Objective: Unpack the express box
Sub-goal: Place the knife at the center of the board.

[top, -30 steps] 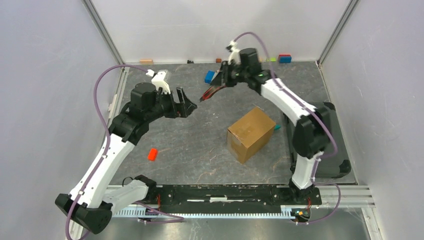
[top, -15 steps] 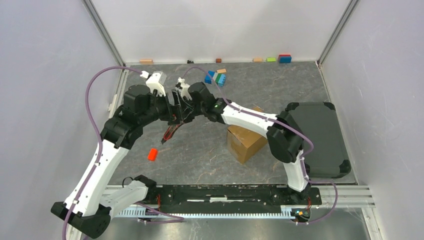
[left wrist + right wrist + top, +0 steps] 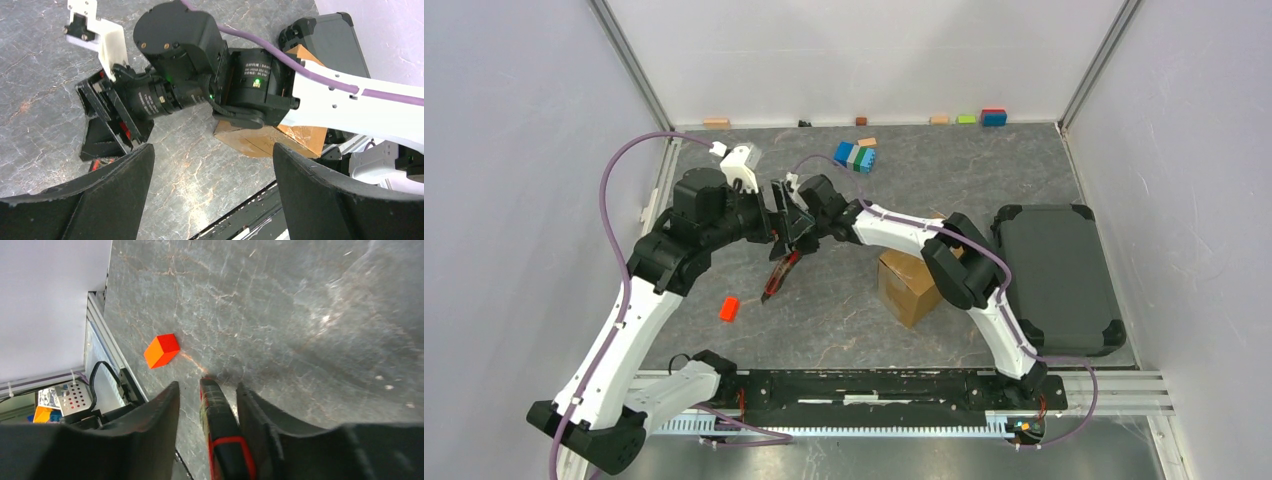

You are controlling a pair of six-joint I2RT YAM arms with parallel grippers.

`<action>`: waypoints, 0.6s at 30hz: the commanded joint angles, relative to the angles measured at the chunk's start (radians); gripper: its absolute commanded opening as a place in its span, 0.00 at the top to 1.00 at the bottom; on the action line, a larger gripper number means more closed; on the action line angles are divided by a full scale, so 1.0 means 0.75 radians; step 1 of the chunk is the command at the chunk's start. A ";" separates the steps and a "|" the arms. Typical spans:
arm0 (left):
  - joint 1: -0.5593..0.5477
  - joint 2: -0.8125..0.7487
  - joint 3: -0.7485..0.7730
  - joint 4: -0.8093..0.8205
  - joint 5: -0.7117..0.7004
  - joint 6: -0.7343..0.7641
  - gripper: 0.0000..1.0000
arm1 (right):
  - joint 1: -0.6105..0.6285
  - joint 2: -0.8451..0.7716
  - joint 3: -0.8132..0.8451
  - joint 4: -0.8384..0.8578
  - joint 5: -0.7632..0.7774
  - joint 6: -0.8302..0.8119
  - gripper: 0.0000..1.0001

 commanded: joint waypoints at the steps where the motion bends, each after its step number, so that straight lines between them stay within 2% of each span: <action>1: 0.005 0.002 0.026 -0.001 0.029 0.056 0.06 | -0.054 -0.043 0.074 0.027 0.035 -0.015 0.44; 2: 0.005 -0.001 0.023 -0.002 0.030 0.058 0.06 | -0.063 -0.051 0.080 0.018 0.047 -0.029 0.33; 4: 0.005 -0.002 0.021 -0.001 0.032 0.057 0.05 | -0.083 -0.065 0.109 -0.013 0.078 -0.068 0.22; 10: 0.004 -0.005 0.027 0.001 0.066 0.044 0.05 | -0.131 -0.144 0.274 -0.226 0.288 -0.235 0.09; 15: 0.004 0.019 0.006 0.039 0.137 0.038 0.05 | -0.166 -0.339 0.255 -0.359 0.605 -0.391 0.03; 18: 0.005 0.062 -0.012 0.092 0.255 0.021 0.06 | -0.210 -0.534 0.103 -0.374 0.747 -0.438 0.02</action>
